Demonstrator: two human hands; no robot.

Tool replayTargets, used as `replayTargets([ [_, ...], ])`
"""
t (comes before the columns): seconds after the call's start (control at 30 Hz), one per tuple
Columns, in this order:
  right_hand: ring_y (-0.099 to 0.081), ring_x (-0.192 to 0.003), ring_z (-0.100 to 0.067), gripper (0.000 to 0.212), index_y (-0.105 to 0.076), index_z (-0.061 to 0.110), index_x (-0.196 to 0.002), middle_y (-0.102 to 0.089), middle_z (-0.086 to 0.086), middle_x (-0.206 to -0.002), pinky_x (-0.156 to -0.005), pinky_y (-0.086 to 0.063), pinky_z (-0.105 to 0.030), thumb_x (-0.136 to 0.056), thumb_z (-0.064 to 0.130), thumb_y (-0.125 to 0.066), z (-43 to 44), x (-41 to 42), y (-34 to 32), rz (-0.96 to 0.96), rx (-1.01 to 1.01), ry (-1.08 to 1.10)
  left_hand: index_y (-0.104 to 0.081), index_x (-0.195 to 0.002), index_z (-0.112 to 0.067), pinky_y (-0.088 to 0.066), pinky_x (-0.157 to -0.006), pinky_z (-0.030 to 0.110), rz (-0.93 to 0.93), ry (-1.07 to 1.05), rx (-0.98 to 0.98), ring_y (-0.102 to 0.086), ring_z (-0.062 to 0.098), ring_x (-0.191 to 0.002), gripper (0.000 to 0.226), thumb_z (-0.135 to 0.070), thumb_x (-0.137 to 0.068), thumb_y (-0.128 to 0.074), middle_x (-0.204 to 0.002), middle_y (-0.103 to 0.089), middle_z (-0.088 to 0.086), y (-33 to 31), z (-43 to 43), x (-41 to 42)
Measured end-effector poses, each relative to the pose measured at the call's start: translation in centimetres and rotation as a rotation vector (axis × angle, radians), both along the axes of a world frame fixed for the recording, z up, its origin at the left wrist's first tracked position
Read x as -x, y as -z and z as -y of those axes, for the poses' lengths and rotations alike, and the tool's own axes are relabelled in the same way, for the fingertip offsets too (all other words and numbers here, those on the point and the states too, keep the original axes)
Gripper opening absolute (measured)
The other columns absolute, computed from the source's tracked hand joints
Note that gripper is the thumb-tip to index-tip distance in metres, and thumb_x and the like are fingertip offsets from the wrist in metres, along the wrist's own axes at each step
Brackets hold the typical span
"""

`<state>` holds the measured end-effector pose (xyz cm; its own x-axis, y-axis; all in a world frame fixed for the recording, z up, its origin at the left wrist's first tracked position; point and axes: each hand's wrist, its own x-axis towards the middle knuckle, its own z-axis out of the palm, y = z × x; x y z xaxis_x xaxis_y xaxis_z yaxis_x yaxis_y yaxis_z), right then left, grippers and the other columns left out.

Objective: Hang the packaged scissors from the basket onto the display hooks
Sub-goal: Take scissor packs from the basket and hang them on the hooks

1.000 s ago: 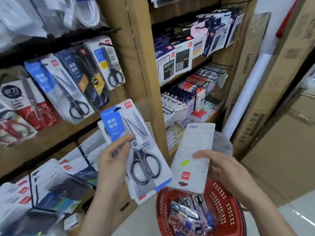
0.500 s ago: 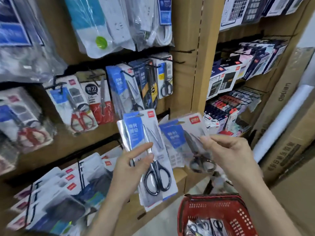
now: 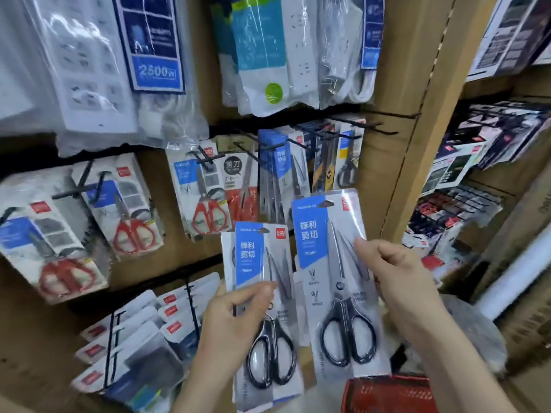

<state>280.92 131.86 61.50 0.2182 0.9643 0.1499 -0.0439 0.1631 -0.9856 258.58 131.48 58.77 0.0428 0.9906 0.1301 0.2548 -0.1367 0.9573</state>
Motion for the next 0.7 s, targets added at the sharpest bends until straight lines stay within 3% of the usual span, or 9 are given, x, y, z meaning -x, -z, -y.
replayTargets([
  [0.1,-0.036,-0.061,-0.018,0.047,-0.045,0.009,-0.056,-0.041,-0.011,-0.061,-0.063,-0.028,-0.032,-0.089,0.037,-0.061,-0.7,2.7,0.8,0.018,-0.040,0.004,-0.075,-0.069,-0.052,-0.043,-0.097,0.014,0.005,0.042,0.050,-0.066,-0.004,-0.097,0.006,-0.050,-0.075,-0.074,-0.085,-0.072,-0.030,-0.2,0.4,-0.3],
  [0.2,-0.044,-0.059,-0.013,0.040,-0.054,0.000,-0.065,-0.050,-0.005,-0.060,-0.058,-0.034,-0.028,-0.089,0.032,-0.060,-0.9,4.0,1.5,0.002,-0.062,0.009,-0.075,-0.062,-0.034,-0.040,-0.067,-0.003,0.017,0.030,0.073,-0.061,-0.019,-0.075,0.025,-0.019,-0.082,-0.077,-0.068,-0.065,-0.038,0.3,0.3,-0.6],
  [0.3,-0.067,-0.074,-0.009,0.017,-0.072,0.012,-0.093,-0.075,0.005,-0.081,-0.067,-0.049,-0.018,-0.097,0.016,-0.056,-0.3,3.8,1.7,0.100,-0.042,-0.083,-0.075,-0.074,-0.025,-0.035,-0.063,-0.007,0.028,-0.023,0.110,-0.052,-0.030,-0.073,0.011,-0.019,-0.083,-0.076,-0.064,-0.065,-0.033,0.2,-0.3,-0.5],
  [0.37,-0.071,-0.082,-0.005,0.019,-0.068,0.020,-0.108,-0.076,0.010,-0.087,-0.071,-0.051,-0.015,-0.097,0.010,-0.056,0.3,3.3,2.3,0.153,0.041,-0.164,-0.075,-0.071,-0.029,-0.038,-0.063,-0.004,0.070,-0.068,0.100,-0.057,-0.024,-0.075,0.013,-0.024,-0.083,-0.076,-0.068,-0.066,-0.035,0.1,-1.1,-0.4],
  [0.4,-0.071,-0.084,-0.007,0.019,-0.066,0.020,-0.110,-0.076,0.010,-0.088,-0.073,-0.053,-0.018,-0.096,0.010,-0.058,0.5,2.9,2.9,0.157,0.082,-0.168,-0.074,-0.068,-0.032,-0.040,-0.067,-0.001,0.071,-0.072,0.088,-0.060,-0.020,-0.078,0.016,-0.027,-0.083,-0.077,-0.071,-0.067,-0.036,0.0,-1.7,-0.6],
  [0.47,-0.073,-0.093,-0.018,0.023,-0.065,0.018,-0.112,-0.077,0.003,-0.097,-0.084,-0.058,-0.038,-0.091,0.011,-0.065,0.1,2.0,3.8,0.135,0.103,-0.121,-0.075,-0.060,-0.039,-0.043,-0.078,0.009,0.045,-0.057,0.067,-0.063,-0.011,-0.085,0.024,-0.029,-0.082,-0.077,-0.074,-0.069,-0.033,-0.5,-2.6,-1.3],
  [0.53,-0.073,-0.091,-0.025,0.033,-0.067,0.016,-0.113,-0.077,-0.005,-0.096,-0.086,-0.056,-0.049,-0.082,0.023,-0.073,-0.8,1.2,4.0,0.091,0.059,-0.052,-0.072,-0.056,-0.048,-0.042,-0.083,0.012,0.017,-0.014,0.060,-0.064,-0.010,-0.085,0.034,-0.027,-0.083,-0.076,-0.074,-0.070,-0.031,-1.2,-3.2,-2.3],
  [0.6,-0.071,-0.083,-0.030,0.043,-0.070,0.018,-0.110,-0.077,-0.008,-0.091,-0.079,-0.054,-0.048,-0.074,0.039,-0.075,-1.9,0.6,3.8,0.032,0.020,0.018,-0.073,-0.054,-0.044,-0.041,-0.082,0.012,0.002,0.028,0.057,-0.065,-0.013,-0.079,0.038,-0.023,-0.085,-0.074,-0.073,-0.072,-0.026,-1.5,-4.0,-3.2],
  [0.7,-0.072,-0.080,-0.031,0.027,-0.070,0.018,-0.105,-0.077,-0.008,-0.087,-0.073,-0.055,-0.045,-0.079,0.026,-0.067,-3.8,-0.3,3.7,-0.031,-0.022,0.071,-0.074,-0.058,-0.036,-0.040,-0.069,0.002,-0.021,0.027,0.081,-0.064,-0.014,-0.073,0.030,-0.019,-0.083,-0.076,-0.073,-0.074,-0.021,-1.4,-4.8,-4.1],
])
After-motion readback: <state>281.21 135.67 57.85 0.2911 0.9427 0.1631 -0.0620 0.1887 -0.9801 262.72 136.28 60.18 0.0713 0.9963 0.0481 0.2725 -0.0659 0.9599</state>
